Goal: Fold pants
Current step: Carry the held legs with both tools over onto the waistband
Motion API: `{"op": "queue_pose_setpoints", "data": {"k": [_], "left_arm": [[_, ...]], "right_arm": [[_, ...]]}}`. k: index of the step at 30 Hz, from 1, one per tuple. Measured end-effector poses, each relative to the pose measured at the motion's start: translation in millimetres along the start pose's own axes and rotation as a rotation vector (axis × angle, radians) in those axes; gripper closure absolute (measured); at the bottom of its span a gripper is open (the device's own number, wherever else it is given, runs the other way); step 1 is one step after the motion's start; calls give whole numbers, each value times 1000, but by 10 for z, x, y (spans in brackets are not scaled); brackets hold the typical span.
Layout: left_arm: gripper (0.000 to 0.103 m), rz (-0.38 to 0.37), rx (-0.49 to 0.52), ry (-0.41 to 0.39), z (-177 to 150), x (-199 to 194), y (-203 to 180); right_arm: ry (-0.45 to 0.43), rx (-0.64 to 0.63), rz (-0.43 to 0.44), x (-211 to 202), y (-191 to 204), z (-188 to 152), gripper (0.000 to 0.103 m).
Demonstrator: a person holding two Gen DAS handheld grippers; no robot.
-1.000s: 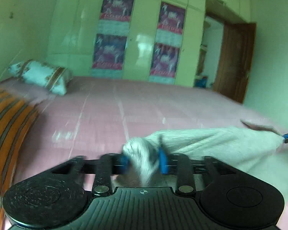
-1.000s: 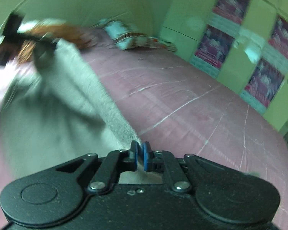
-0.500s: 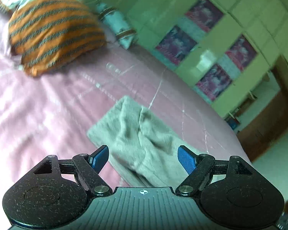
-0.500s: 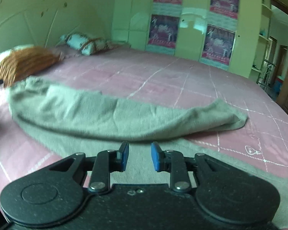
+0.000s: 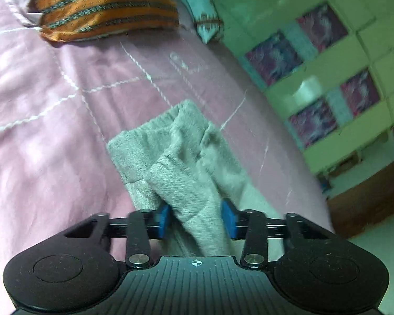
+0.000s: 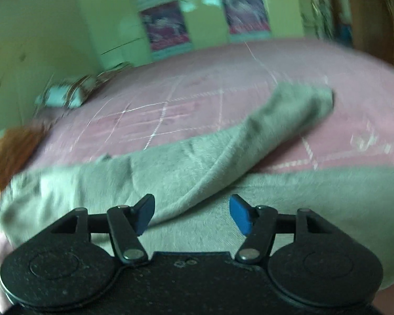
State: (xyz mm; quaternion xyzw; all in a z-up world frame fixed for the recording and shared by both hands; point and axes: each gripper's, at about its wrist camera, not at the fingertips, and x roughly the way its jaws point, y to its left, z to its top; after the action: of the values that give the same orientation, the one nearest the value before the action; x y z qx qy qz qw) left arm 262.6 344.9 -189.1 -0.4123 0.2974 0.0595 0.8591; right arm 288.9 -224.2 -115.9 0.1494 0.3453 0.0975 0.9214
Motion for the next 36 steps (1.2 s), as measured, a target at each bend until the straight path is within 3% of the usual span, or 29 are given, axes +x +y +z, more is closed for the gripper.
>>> {"op": "queue_pose_setpoints", "data": {"k": [1,3,6,8,10,12,14,16,18,20,21,22,23,25,30,34,36], "left_arm": [[66,18,21,15,14,45,-24],[66,17,43,22,27,75,-56],[66,21,40,24,64,108,-47],[78,19,53,37,123,166,-75],[81,-33,85,39,324,236,-177],[81,-108,107,11,567,246,-330],[81,-278,117,-57,840,144,-487],[81,-353,185,-91,989,23,-581],[80,-319,233,-63,968,7,-433],[80,-123,248,76,782,260,-114],[80,-9,247,169,648,434,70],[80,-21,238,156,542,451,219],[79,-59,180,120,514,394,310],[79,-66,141,102,501,341,317],[78,-36,167,106,553,401,194],[79,-11,200,99,538,440,97],[80,-69,229,35,605,356,-32]], "right_arm": [[24,46,-3,115,-39,52,57],[74,149,17,329,-122,132,58],[136,245,-28,615,-206,170,61],[142,274,-31,707,-284,168,103],[138,262,-5,687,-298,206,103],[34,213,59,422,-204,336,103],[-86,181,122,28,-99,443,103],[-193,137,191,-406,-16,431,103],[-232,81,201,-711,8,172,103],[-166,44,166,-615,-82,-211,103],[-69,68,135,-375,-177,-473,103],[69,100,90,-81,-248,-666,96],[169,151,66,132,-339,-838,100],[90,221,75,75,-414,-940,101],[59,221,8,27,-355,-851,88],[149,222,-42,155,-315,-675,101],[119,201,-18,110,-247,-532,103]]}}
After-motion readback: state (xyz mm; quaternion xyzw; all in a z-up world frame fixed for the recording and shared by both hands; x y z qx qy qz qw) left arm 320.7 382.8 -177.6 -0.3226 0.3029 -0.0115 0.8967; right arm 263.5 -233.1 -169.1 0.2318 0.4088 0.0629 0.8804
